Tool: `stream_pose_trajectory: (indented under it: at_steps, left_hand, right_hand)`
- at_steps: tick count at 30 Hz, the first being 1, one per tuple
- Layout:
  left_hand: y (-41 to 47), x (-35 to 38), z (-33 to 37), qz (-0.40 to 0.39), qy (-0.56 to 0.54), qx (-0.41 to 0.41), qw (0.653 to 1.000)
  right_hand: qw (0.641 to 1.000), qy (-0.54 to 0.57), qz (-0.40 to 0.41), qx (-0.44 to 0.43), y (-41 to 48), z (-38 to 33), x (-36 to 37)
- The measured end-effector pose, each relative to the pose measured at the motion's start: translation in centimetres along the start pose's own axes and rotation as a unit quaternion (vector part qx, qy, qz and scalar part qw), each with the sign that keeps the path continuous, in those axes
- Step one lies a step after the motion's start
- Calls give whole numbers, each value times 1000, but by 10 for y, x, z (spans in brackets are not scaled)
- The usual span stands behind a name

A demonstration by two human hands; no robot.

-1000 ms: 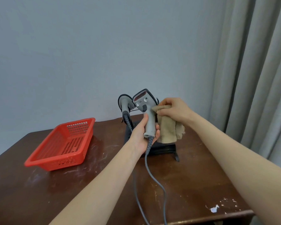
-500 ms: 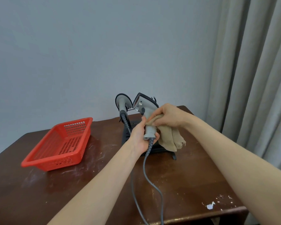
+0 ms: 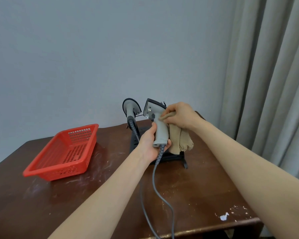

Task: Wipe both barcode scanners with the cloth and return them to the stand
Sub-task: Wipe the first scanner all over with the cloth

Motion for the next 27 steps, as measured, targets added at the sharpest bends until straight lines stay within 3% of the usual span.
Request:
stream_pose_trajectory:
  at_steps: [2, 6, 8, 14, 20, 25, 27]
  left_hand:
    - [0, 1, 0, -3, -6, 1, 1000]
    - [5, -3, 5, -8, -18, 6, 1000]
    - [6, -4, 6, -11, -8, 8, 1000]
    - [4, 0, 4, -7, -36, -1, 999]
    - [9, -7, 8, -8, -31, 7, 999]
    - [9, -3, 1, -9, -43, -8, 999]
    - [10, -3, 1, -6, -50, -5, 999]
  right_hand:
    - [999, 18, 30, -1, 1, 3, 1]
    - [987, 90, -132, -10, -14, -6, 7]
    - [981, 83, -173, -16, -18, -8, 8]
    - [998, 58, 3, 6, -2, 8, 6]
    - [977, 123, -173, -13, -18, -5, 11]
    - [995, 93, -27, 9, -5, 10, 9]
    - [994, 108, -31, 17, -4, 12, 10]
Point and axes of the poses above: each hand's wrist, its own y-axis towards the middle knuckle, its own x-axis out of the palm, z = x × y, the point moved 3 cm from there along y, towards the middle knuckle, and after that the axes turned 4 degrees about -x, right-handed, at the moved point
